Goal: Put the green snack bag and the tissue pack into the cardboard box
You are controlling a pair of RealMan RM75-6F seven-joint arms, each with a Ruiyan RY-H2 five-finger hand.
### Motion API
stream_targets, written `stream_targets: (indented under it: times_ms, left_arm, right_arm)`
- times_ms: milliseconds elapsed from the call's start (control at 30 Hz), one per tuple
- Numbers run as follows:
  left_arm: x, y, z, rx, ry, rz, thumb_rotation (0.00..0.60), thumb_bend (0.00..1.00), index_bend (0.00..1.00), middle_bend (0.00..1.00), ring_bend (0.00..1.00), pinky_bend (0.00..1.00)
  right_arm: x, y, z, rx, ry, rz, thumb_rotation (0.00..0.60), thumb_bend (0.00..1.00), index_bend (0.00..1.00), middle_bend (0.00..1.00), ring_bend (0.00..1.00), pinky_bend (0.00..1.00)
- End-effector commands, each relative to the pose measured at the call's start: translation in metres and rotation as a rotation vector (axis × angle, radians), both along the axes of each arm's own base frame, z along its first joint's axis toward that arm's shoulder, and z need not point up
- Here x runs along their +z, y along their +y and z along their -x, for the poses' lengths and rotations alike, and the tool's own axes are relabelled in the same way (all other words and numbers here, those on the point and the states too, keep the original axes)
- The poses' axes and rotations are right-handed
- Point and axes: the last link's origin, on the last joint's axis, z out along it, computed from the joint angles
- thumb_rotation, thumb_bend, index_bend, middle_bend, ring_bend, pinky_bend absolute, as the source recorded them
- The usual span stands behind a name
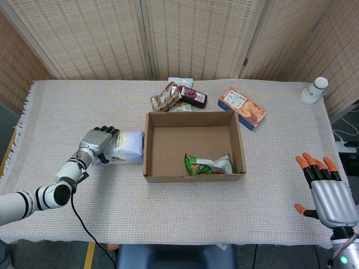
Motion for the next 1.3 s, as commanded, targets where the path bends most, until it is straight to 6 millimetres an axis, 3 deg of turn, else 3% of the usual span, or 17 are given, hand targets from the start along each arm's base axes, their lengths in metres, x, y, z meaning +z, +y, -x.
stream_targets:
  times_ms: [33, 333, 467, 533, 633, 733, 867, 1033, 1133, 1300]
  left_arm:
    - [-0.003, 0.001, 0.003, 0.010, 0.001, 0.006, 0.600, 0.17, 0.00, 0.00, 0.00, 0.10]
    - [-0.023, 0.002, 0.016, 0.050, -0.004, 0.023, 0.600, 0.18, 0.00, 0.00, 0.00, 0.12]
    - [-0.029, 0.005, 0.016, 0.021, -0.033, -0.041, 0.600, 0.20, 0.00, 0.05, 0.05, 0.26]
    - [-0.028, 0.006, 0.016, 0.000, -0.049, -0.072, 0.600, 0.24, 0.08, 0.19, 0.18, 0.39]
    - [-0.025, 0.009, 0.015, -0.033, -0.073, -0.118, 0.600, 0.30, 0.35, 0.48, 0.43, 0.60]
    - [-0.018, 0.010, 0.017, -0.064, -0.072, -0.144, 0.600, 0.35, 0.55, 0.69, 0.61, 0.75]
    - [-0.006, 0.011, 0.018, -0.077, -0.077, -0.163, 0.600, 0.38, 0.67, 0.81, 0.72, 0.83]
    - [0.023, 0.014, 0.012, -0.119, -0.054, -0.202, 0.600, 0.39, 0.72, 0.87, 0.77, 0.87]
    - [0.048, 0.017, 0.003, -0.153, -0.041, -0.244, 0.600, 0.40, 0.75, 0.89, 0.78, 0.88]
    - [0.090, 0.019, -0.031, -0.253, -0.014, -0.304, 0.600, 0.41, 0.78, 0.92, 0.82, 0.90]
  right_arm:
    - [-0.001, -0.001, 0.000, -0.002, 0.002, 0.001, 0.600, 0.00, 0.05, 0.01, 0.00, 0.00]
    - [-0.001, -0.002, 0.001, -0.008, 0.003, 0.003, 0.600, 0.00, 0.05, 0.01, 0.00, 0.00]
    - [0.000, -0.003, 0.001, -0.010, 0.002, 0.007, 0.600, 0.00, 0.05, 0.01, 0.00, 0.00]
    - [0.000, -0.003, 0.001, -0.011, 0.002, 0.007, 0.600, 0.00, 0.05, 0.01, 0.00, 0.00]
    - [0.000, -0.003, 0.001, -0.011, 0.001, 0.006, 0.600, 0.00, 0.05, 0.01, 0.00, 0.00]
    - [0.000, -0.003, 0.001, -0.012, 0.000, 0.006, 0.600, 0.00, 0.05, 0.01, 0.00, 0.00]
    - [0.000, -0.003, 0.001, -0.010, -0.002, 0.006, 0.600, 0.00, 0.05, 0.01, 0.00, 0.00]
    - [-0.001, -0.002, 0.000, -0.002, -0.004, 0.001, 0.600, 0.00, 0.05, 0.01, 0.00, 0.00]
    - [-0.001, -0.001, -0.001, 0.005, -0.007, -0.002, 0.600, 0.00, 0.05, 0.01, 0.00, 0.00]
    - [-0.001, 0.000, -0.002, 0.010, -0.011, -0.003, 0.600, 0.00, 0.05, 0.01, 0.00, 0.00]
